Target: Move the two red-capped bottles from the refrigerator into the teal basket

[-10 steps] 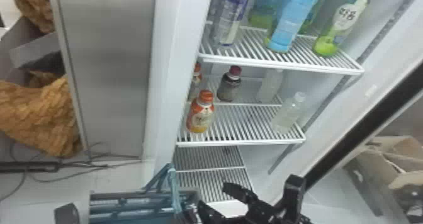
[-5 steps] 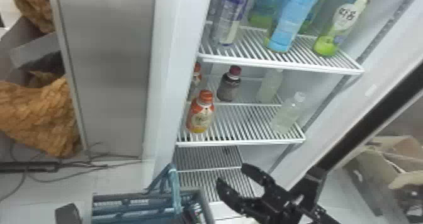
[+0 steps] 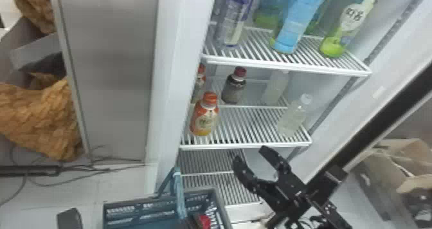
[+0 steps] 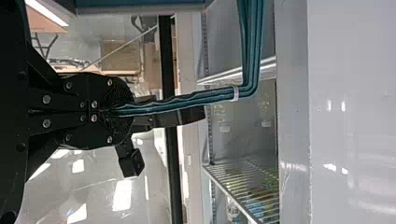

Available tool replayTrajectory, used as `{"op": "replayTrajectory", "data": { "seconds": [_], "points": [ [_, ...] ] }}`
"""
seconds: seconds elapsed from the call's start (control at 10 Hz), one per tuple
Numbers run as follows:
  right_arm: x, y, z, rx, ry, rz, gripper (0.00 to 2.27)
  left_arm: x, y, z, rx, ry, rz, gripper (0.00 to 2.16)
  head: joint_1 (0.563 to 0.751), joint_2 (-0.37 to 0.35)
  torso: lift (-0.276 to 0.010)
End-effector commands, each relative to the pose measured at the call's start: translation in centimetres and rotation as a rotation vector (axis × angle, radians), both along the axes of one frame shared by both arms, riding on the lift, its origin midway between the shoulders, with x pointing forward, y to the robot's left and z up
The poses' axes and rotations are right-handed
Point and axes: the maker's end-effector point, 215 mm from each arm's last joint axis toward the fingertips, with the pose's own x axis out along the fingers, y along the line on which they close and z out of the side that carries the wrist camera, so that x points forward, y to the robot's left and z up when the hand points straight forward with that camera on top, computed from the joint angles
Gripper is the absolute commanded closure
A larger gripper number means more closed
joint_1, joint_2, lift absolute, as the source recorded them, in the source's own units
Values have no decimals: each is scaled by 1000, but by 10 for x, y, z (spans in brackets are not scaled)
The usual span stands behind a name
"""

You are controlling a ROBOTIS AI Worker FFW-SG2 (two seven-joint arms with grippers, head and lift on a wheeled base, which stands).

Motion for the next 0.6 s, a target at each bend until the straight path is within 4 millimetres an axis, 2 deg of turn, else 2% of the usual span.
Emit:
{"op": "replayTrajectory", "data": {
  "seconds": [0.0, 0.2, 0.4, 0.5],
  "points": [
    [8, -9, 6, 26, -47, -38, 125, 1, 0, 0, -1, -1, 2, 1147, 695, -350, -228],
    [14, -20, 21, 14, -112, -74, 125, 2, 1, 0, 0, 0, 8, 1147, 695, -350, -228],
    [26, -39, 26, -7, -183, -131, 125, 3, 1, 0, 2, -3, 8, 1147, 695, -350, -228],
    [33, -49, 22, -16, -193, -169, 122, 1, 2, -1, 3, 0, 5, 1145, 695, -350, -228]
  ]
}}
